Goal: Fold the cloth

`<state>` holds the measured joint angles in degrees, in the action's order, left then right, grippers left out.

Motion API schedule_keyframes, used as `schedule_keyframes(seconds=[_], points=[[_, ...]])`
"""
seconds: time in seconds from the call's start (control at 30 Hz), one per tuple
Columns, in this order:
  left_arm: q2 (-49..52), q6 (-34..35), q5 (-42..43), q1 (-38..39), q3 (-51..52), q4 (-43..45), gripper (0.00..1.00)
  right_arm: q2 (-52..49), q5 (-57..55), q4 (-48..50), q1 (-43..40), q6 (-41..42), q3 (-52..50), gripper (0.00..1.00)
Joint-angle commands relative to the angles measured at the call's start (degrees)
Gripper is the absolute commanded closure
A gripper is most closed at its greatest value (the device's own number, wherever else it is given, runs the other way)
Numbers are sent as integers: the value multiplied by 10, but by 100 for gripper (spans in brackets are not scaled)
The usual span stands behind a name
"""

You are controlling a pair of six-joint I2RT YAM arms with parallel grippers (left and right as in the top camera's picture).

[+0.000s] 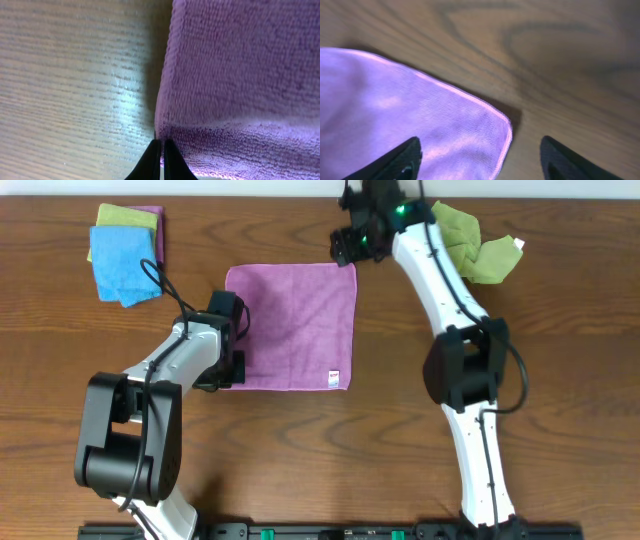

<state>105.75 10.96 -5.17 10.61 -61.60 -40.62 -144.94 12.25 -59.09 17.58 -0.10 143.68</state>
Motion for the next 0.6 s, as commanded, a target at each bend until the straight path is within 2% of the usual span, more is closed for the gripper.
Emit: schedule_keyframes(seconds=[0.0,0.13,0.33,0.57], points=[[7,11,-4,-1,4,10,94,87,13,-42,-4,-28,38,18],[4,14,36,-1,-3,13,94,140,6,-146,-5,-32,39,28],[-32,15,50,-1,-65,1,94,215,-32,-248,5,-31,39,31],[-150,15,31,-5,-109,-40,94,282,-103,-352,55,1,38,39]])
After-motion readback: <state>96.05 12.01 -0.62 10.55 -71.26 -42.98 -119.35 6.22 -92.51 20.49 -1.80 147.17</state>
